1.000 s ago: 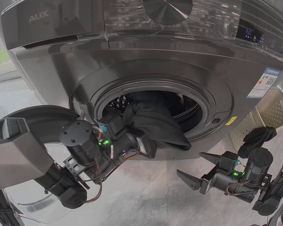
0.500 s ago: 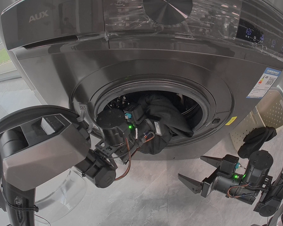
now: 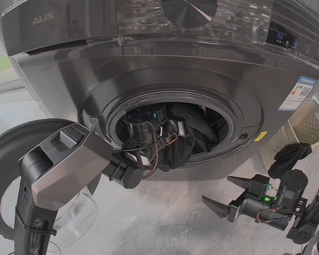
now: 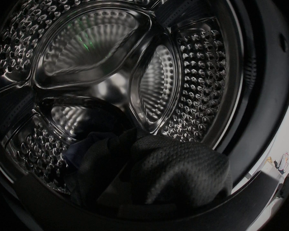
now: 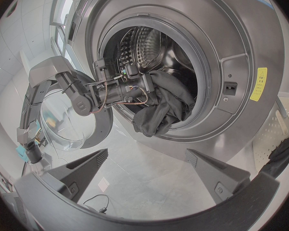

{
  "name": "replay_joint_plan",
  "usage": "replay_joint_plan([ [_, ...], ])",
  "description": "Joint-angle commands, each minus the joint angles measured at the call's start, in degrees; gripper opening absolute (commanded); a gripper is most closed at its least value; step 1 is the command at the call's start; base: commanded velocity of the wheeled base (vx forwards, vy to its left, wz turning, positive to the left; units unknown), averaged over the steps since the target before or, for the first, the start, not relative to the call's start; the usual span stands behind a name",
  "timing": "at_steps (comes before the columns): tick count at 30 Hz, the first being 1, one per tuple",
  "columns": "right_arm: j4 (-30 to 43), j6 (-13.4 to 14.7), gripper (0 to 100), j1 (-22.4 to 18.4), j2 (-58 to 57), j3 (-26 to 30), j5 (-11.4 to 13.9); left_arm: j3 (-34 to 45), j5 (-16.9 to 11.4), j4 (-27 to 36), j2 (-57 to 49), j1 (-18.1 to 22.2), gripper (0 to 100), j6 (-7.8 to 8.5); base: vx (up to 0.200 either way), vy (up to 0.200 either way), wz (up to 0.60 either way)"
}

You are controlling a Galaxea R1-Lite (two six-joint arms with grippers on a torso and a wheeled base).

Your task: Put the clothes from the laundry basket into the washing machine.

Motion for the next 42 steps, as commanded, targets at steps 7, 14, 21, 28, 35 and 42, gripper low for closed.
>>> replay_joint_plan([
  [7, 0.0, 0.0, 100, -0.6, 0.0, 0.0, 0.1, -21.3, 5.3, 9.5, 8.2, 2.7, 0, -0.01, 0.0, 0.0, 0.0],
  [14, 0.0, 0.0, 100, -0.5, 0.1, 0.0, 0.1, -21.9, 5.6, 10.4, 8.3, 3.1, 0, -0.01, 0.0, 0.0, 0.0],
  [21, -0.1, 0.0, 100, -0.5, 0.0, 0.0, 0.1, -19.3, 5.6, 10.8, 7.5, 2.6, 100, -0.1, 0.0, 0.0, 0.0],
  [28, -0.1, 0.0, 100, -0.4, 0.0, 0.0, 0.2, -9.7, 3.8, 15.8, 1.3, 1.6, 100, -0.28, 0.0, 0.0, 0.0],
  [35, 0.0, 0.0, 100, -0.2, 0.0, -0.3, 0.2, -5.1, 2.0, 19.2, 0.2, 1.0, 100, -0.28, 0.0, 0.0, 0.0],
  [42, -0.1, 0.0, 100, 0.1, 0.1, -0.4, 0.2, -4.5, 2.0, 21.4, 3.5, 1.0, 100, -0.01, 0.0, 0.0, 0.0],
])
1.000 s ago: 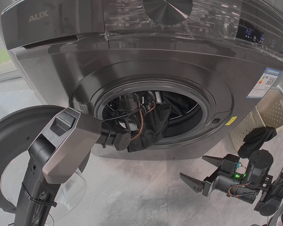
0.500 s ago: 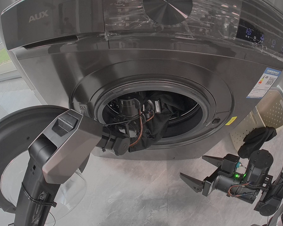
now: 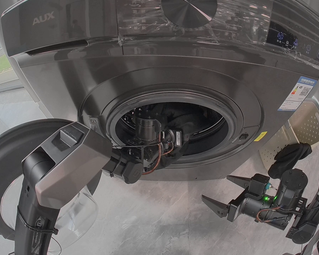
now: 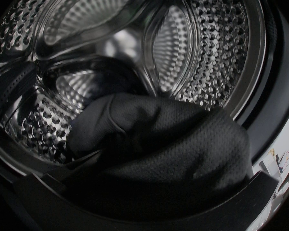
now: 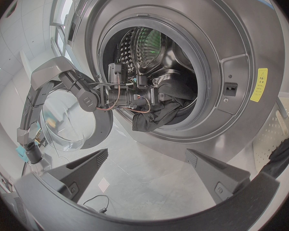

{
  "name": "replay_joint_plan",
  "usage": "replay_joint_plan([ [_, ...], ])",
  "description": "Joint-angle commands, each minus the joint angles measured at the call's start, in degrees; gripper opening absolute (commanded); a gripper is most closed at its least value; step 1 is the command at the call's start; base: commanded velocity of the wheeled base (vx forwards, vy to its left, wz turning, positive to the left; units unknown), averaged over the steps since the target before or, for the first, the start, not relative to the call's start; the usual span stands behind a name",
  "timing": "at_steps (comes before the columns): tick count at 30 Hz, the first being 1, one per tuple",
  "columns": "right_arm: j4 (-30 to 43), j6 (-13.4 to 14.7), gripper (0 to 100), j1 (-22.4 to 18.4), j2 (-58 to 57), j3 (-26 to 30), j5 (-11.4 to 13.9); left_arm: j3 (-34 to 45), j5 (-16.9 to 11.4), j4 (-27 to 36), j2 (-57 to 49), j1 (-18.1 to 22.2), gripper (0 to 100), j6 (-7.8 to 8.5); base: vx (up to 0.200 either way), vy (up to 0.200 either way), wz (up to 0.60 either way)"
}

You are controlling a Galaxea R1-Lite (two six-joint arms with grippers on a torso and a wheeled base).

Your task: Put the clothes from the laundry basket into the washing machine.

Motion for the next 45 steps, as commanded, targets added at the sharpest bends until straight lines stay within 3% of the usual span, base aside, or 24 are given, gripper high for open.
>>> replay_joint_plan([
  [1, -0.1, 0.0, 100, 0.2, 0.1, -0.1, 0.0, 0.3, 0.0, 1.3, 2.3, 0.0, 100, 0.27, 0.0, 0.0, 0.0],
  [4, -0.1, 0.0, 100, 0.3, 0.1, -0.1, 0.0, -0.2, 0.0, 1.6, 3.0, 0.2, 100, 0.88, 0.0, 0.0, 0.0],
  [5, -0.1, 0.0, 100, 0.3, 0.1, -0.1, 0.0, -0.5, 0.0, 1.4, 3.0, 0.3, 0, 0.97, 0.0, 0.0, 0.0],
  [10, -0.1, 0.0, 100, 0.3, 0.1, -0.1, 0.0, -6.8, 0.7, -1.5, 4.8, 0.3, 0, 0.62, 0.0, 0.0, 0.0],
  [19, 0.0, 0.0, 100, 0.4, 0.2, -0.1, 0.0, -27.4, 4.7, -3.1, 11.5, 0.7, 0, -0.08, 0.0, 0.0, 0.0],
  [27, -0.1, 0.0, 100, 0.0, 0.2, -0.1, 0.0, -27.1, 5.5, -3.2, 12.1, 0.8, 0, -0.17, 0.0, 0.0, 0.0],
  [28, -0.1, 0.0, 100, -0.1, 0.2, -0.1, 0.0, -24.0, 5.4, -3.2, 10.3, 0.6, 100, -0.17, 0.0, 0.0, 0.0],
  [31, -0.1, 0.0, 100, -0.1, 0.2, -0.1, 0.0, -20.7, 5.4, -3.2, 8.1, 0.4, 100, -0.17, 0.0, 0.0, 0.0],
  [40, -0.1, 0.0, 100, 0.3, 0.2, -0.1, 0.0, 7.2, 1.5, 2.3, -9.4, -1.0, 100, 0.45, 0.0, 0.0, 0.0],
  [45, 0.0, 0.0, 100, 0.3, 0.6, -0.1, 0.0, 16.0, 0.9, 3.5, -13.2, -2.8, 100, 1.59, 0.0, 0.0, 0.0],
])
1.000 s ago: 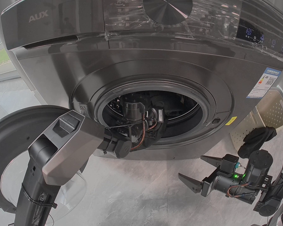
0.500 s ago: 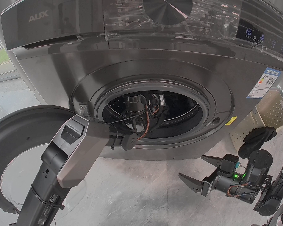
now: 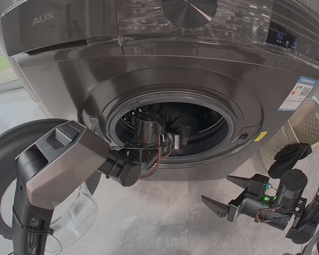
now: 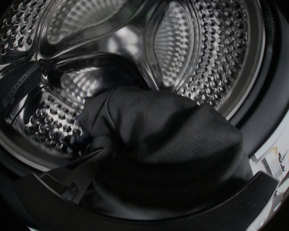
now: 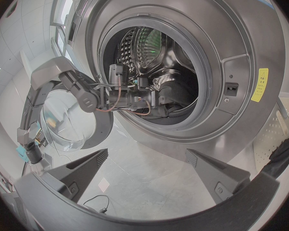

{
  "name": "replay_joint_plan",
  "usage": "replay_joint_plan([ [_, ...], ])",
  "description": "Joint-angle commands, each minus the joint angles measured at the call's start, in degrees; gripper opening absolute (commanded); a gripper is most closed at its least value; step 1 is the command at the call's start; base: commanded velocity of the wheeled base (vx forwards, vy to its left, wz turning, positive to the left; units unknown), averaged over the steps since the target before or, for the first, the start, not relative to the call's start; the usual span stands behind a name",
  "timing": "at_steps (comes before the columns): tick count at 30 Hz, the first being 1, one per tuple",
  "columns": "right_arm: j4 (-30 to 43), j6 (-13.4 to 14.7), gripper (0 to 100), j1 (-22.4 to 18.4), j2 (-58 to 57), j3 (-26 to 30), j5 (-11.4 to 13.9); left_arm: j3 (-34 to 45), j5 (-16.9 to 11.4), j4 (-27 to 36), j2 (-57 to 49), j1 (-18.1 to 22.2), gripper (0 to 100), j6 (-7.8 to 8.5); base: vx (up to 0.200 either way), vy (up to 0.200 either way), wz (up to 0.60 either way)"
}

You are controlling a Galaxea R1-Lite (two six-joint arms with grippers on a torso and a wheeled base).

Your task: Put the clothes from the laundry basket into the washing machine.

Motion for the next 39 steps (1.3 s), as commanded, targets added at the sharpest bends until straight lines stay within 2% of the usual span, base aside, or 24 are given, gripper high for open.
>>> replay_joint_plan([
  [1, 0.0, 0.0, 100, 0.2, 0.5, 0.0, 0.0, 12.7, -1.5, 2.4, -11.1, -2.5, 100, 1.02, 0.0, 0.0, 0.0],
  [6, 0.0, 0.0, 100, 0.2, 0.5, 0.0, 0.0, 15.6, -1.5, 3.1, -12.8, -4.0, 100, 1.02, 0.0, 0.0, 0.0],
  [12, 0.0, 0.1, 100, 0.4, 1.1, -0.1, 0.0, 14.5, -1.5, 0.9, -9.9, -3.7, 100, 1.02, 0.0, 0.0, 0.0],
  [15, 0.1, 0.1, 100, 0.4, 1.2, -0.1, 0.0, 11.5, -1.4, -2.0, -5.7, -3.3, 100, 1.02, 0.0, 0.0, 0.0],
  [20, 0.0, 0.1, 100, 0.4, 1.2, -0.1, 0.0, 6.3, -1.5, -1.3, -1.1, -1.8, 100, 1.72, 0.0, 0.0, 0.0],
  [30, 0.0, 0.1, 100, 0.3, 1.2, -0.4, 0.0, -0.6, -1.4, -1.3, 4.1, -0.1, 100, 1.98, 0.0, 0.0, 0.0],
  [31, 0.0, 0.1, 100, 0.3, 1.1, -0.4, 0.0, -1.0, -1.4, -1.3, 4.1, 0.0, 0, 1.98, 0.0, 0.0, 0.0],
  [35, 0.0, 0.1, 100, 0.4, 1.2, -0.8, 0.0, -6.1, -1.2, -0.9, 4.2, 0.2, 0, 1.63, 0.0, 0.0, 0.0],
  [39, 0.0, 0.1, 100, 0.4, 1.3, -0.9, 0.0, -14.6, -0.9, -1.3, 5.8, 0.9, 0, 0.22, 0.0, 0.0, 0.0],
])
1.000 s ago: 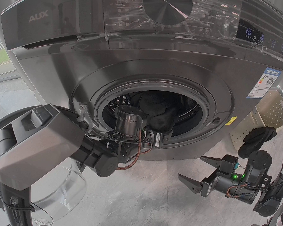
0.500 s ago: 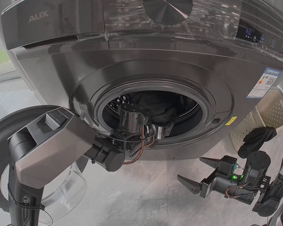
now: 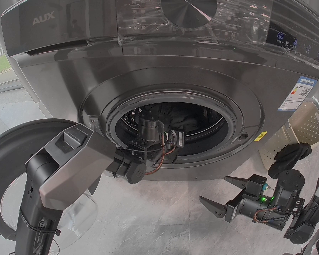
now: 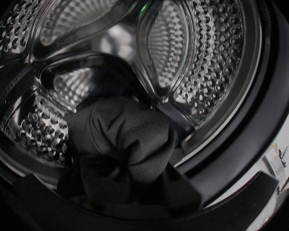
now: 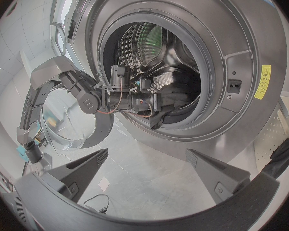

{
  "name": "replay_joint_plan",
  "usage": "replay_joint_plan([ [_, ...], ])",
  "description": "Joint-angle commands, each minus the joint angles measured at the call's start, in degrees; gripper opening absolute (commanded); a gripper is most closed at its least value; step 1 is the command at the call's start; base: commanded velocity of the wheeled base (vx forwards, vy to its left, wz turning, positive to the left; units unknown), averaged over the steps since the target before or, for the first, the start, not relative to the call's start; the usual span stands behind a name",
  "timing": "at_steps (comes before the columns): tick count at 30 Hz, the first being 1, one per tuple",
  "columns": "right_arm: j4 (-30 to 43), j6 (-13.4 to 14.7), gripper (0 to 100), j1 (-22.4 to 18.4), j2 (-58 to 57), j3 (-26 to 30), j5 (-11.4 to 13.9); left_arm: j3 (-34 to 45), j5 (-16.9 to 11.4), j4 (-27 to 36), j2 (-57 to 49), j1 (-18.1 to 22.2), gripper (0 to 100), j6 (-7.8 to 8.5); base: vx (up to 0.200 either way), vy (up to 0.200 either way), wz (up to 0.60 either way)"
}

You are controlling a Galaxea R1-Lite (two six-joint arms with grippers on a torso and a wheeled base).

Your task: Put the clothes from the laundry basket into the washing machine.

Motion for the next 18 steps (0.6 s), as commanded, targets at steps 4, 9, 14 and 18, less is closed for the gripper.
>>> replay_joint_plan([
  [4, 0.0, 0.0, 100, 0.1, 0.1, -0.3, 0.0, -18.4, 1.5, -0.6, 5.2, 1.1, 0, -2.89, 0.0, 0.0, 0.0],
  [9, 0.0, 0.0, 100, 0.0, 0.1, -0.4, 0.0, -26.4, 2.7, -1.0, 9.9, 1.8, 0, -2.89, 0.0, 0.0, 0.0],
  [14, 0.0, 0.0, 100, -0.2, 0.1, -0.3, 0.1, -26.4, 2.7, -1.2, 11.5, 2.1, 0, -2.81, 0.0, 0.0, 0.0],
  [18, 0.0, 0.0, 100, -0.2, 0.1, -0.4, 0.1, -26.4, 2.8, -1.3, 11.6, 2.9, 0, -2.81, 0.0, 0.0, 0.0],
])
